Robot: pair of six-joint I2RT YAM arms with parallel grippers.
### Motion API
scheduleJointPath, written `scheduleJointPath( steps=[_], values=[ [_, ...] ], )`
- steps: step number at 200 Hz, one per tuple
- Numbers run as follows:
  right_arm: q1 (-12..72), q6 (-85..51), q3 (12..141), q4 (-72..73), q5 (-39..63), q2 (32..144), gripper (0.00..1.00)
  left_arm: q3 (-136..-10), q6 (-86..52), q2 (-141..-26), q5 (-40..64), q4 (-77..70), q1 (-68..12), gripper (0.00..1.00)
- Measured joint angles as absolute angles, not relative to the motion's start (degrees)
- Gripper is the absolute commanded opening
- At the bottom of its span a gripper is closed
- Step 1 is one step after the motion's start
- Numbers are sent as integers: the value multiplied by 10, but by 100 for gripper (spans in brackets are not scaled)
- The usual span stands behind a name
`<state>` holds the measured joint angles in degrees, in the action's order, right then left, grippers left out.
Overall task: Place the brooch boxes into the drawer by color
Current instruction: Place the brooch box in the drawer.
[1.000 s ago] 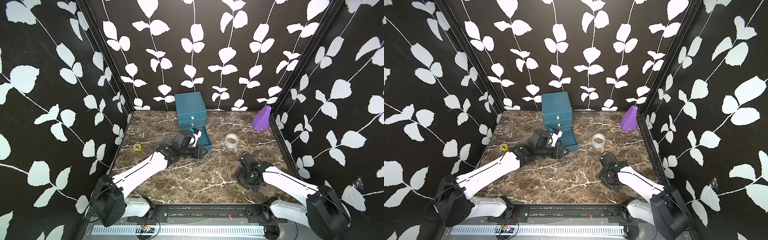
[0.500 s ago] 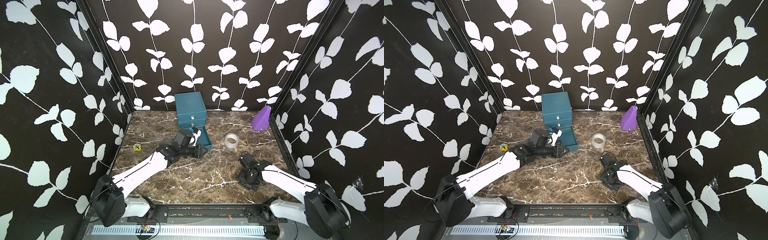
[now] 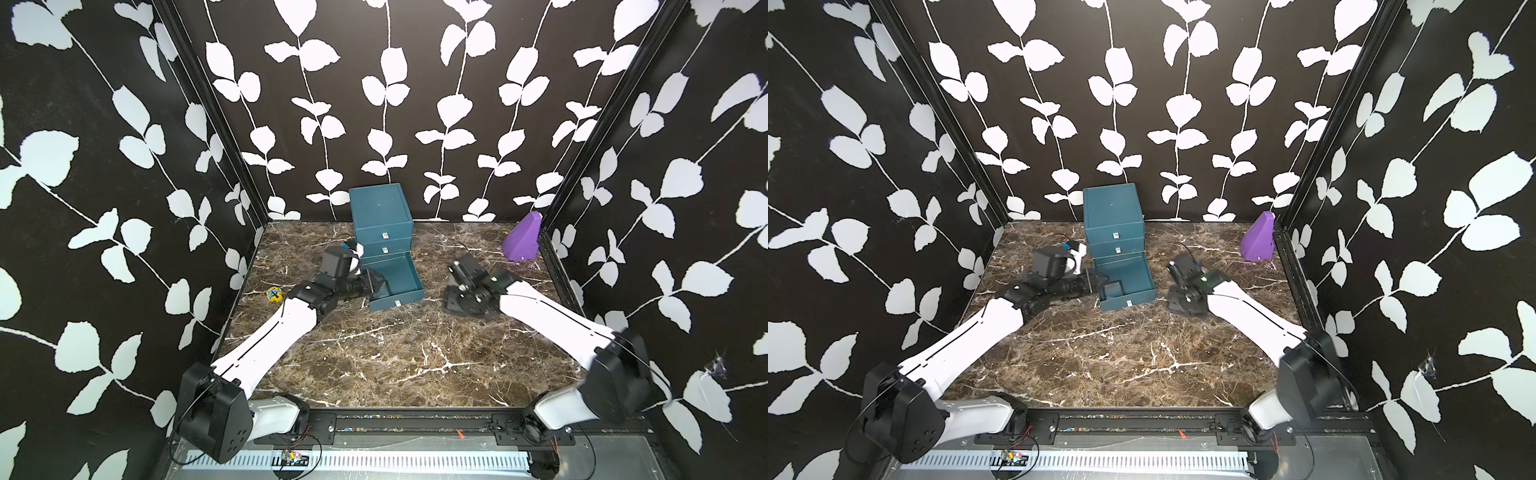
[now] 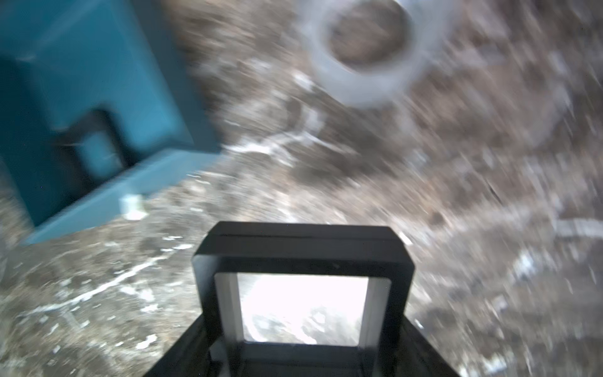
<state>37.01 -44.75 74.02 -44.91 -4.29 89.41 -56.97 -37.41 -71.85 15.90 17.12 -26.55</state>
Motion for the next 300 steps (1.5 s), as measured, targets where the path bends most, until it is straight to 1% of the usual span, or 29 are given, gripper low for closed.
scheduleJointPath(
  steps=[44,86,111,230,268,300],
  values=[
    [397,-381,912,-457,-41,1029,47,-570,-382,-704,156,181,-214,42],
    [402,-347,1029,-471,-39,1128,47,-570,-381,-685,145,191,-186,43],
    [407,-333,1077,-476,-41,1173,46,-570,-382,-682,145,194,-174,43],
    [420,-291,1158,-488,-51,1300,47,-570,-381,-681,159,203,-160,43],
    [421,-288,1182,-493,-57,1330,49,-570,-380,-681,163,204,-160,43],
    [421,-289,1197,-501,-57,1352,52,-570,-379,-681,169,209,-160,43]
  ],
)
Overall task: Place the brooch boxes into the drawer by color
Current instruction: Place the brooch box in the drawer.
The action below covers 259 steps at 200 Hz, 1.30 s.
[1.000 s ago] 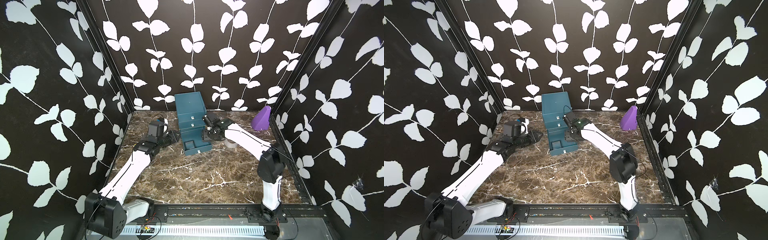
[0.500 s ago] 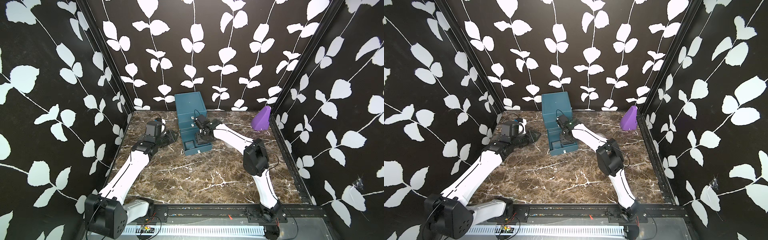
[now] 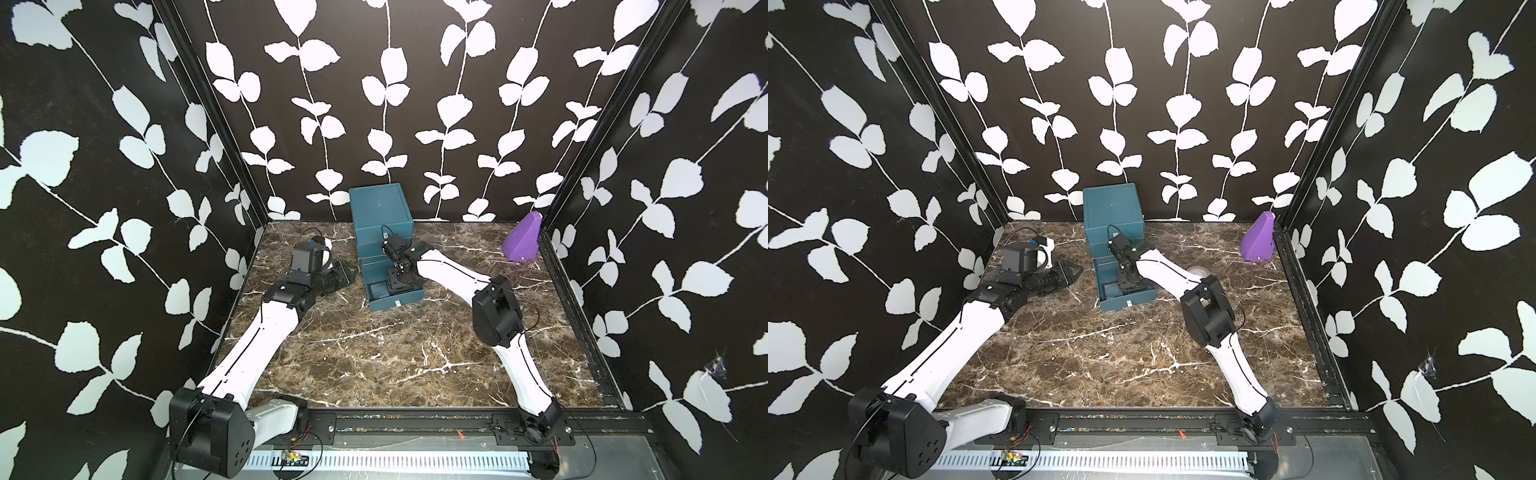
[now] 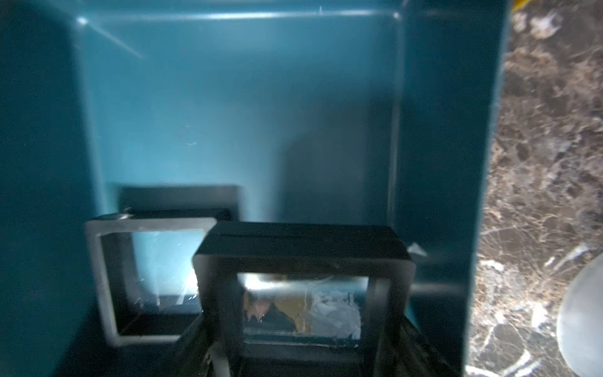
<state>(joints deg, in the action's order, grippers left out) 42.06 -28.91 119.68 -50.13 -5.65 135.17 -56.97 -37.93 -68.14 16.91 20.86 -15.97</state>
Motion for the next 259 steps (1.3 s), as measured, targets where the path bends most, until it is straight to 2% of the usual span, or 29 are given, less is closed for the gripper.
scheduleJointPath(
  steps=[52,85,119,163,211,259],
  values=[
    [421,-296,1234,-511,-55,1385,61,-570,-379,-681,174,212,-160,43],
    [421,-302,1244,-517,-55,1391,74,-570,-379,-681,180,212,-160,43],
    [421,-307,1245,-520,-57,1392,80,-570,-379,-681,185,212,-160,43],
    [421,-309,1245,-522,-66,1391,83,-570,-379,-681,187,212,-160,44],
    [421,-309,1244,-521,-75,1383,81,-570,-380,-681,187,212,-160,46],
    [422,-335,1142,-484,-79,1247,75,-584,-378,-700,193,213,-159,57]
  ],
)
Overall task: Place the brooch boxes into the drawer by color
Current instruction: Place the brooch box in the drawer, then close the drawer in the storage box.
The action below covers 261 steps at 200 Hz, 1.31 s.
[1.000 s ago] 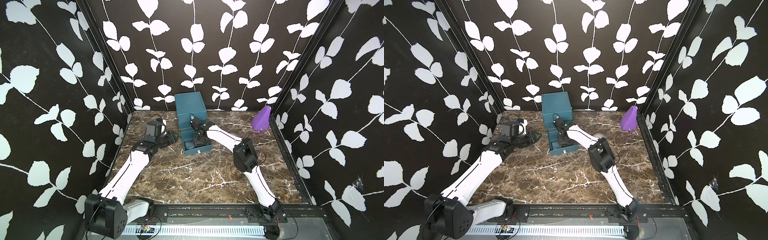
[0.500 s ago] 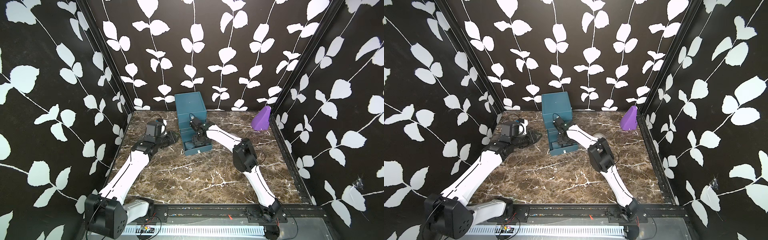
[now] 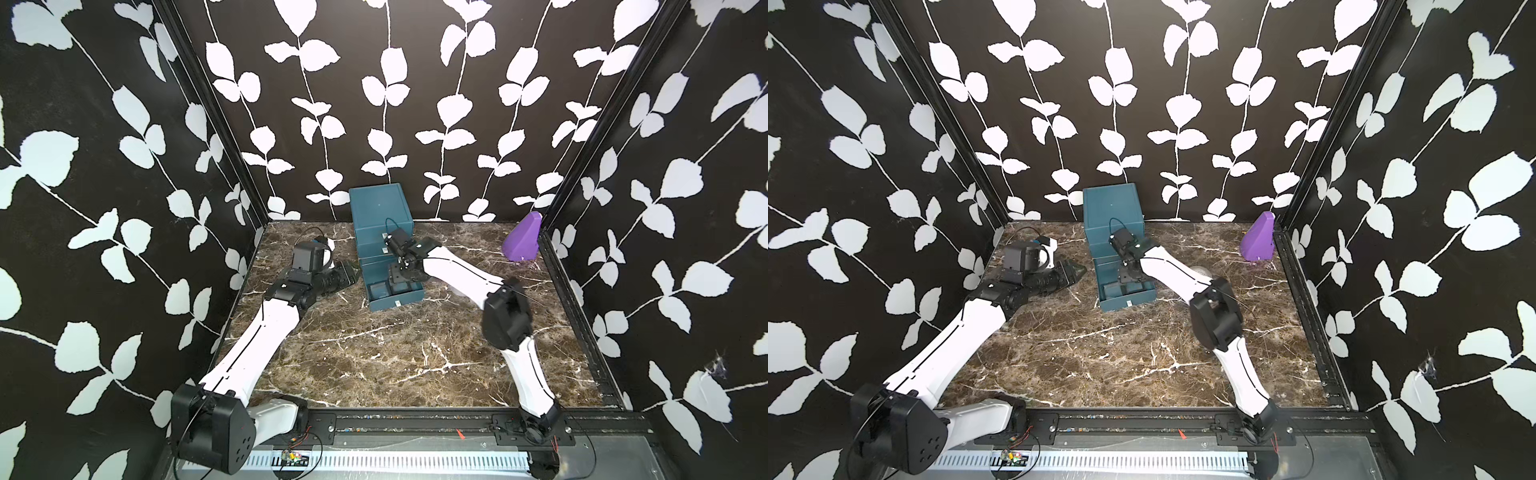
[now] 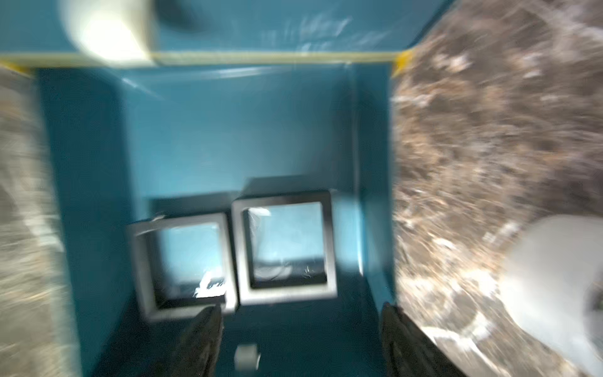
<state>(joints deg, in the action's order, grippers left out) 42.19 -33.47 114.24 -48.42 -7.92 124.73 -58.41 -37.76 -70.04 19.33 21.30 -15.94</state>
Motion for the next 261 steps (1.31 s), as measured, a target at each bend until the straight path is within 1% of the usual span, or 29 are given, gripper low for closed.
scheduleJointPath(
  steps=[24,52,78,102,140,177,206,240,261],
  values=[
    [422,-376,1052,-436,-63,1144,69,-615,-376,-727,197,216,-156,59],
    [412,-456,924,-351,12,1053,66,-680,-377,-772,205,220,-141,63],
    [395,-557,796,-241,107,1025,64,-747,-382,-822,215,218,-121,64],
    [382,-630,720,-180,173,1027,62,-809,-386,-879,221,216,-108,64],
    [379,-719,663,-83,231,1027,58,-892,-387,-973,222,215,-101,64],
    [379,-797,597,-1,250,1027,53,-967,-385,-1050,231,216,-101,62],
    [379,-836,575,42,251,1029,51,-1003,-381,-1082,234,216,-101,55],
    [379,-865,573,93,243,1041,50,-1009,-375,-1090,233,229,-100,50],
    [379,-877,568,120,235,1053,49,-1009,-370,-1093,233,239,-100,45]
  ],
)
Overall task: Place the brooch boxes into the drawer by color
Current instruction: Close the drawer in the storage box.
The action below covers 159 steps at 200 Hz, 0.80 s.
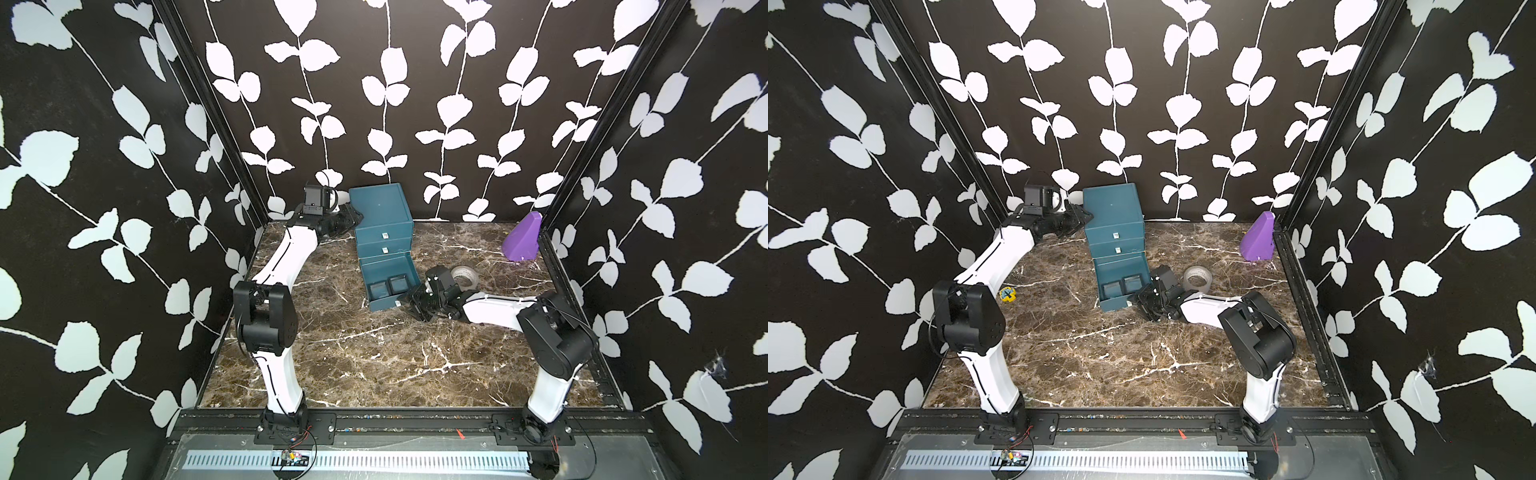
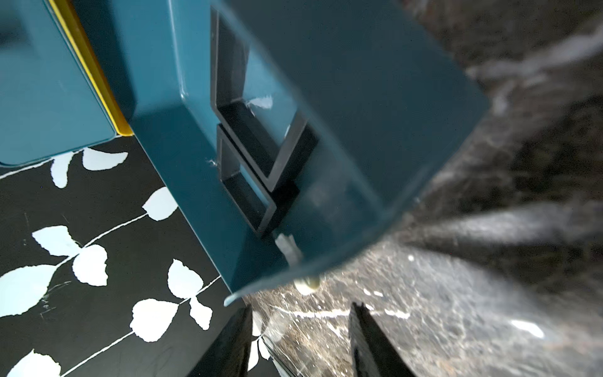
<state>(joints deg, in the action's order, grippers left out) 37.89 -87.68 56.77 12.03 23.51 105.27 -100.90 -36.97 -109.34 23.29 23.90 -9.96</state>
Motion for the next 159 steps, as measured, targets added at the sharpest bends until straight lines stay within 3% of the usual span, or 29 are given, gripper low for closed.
scheduleJointPath(
  steps=[57,98,159],
  values=[
    [384,-893,564,164,222,1086,45,-1010,-363,-1103,237,241,-99,36],
    [388,-900,561,198,206,1098,34,-1011,-362,-1103,245,241,-98,31],
    [400,-912,546,296,162,1119,29,-1011,-362,-1103,249,238,-96,30]
  ],
)
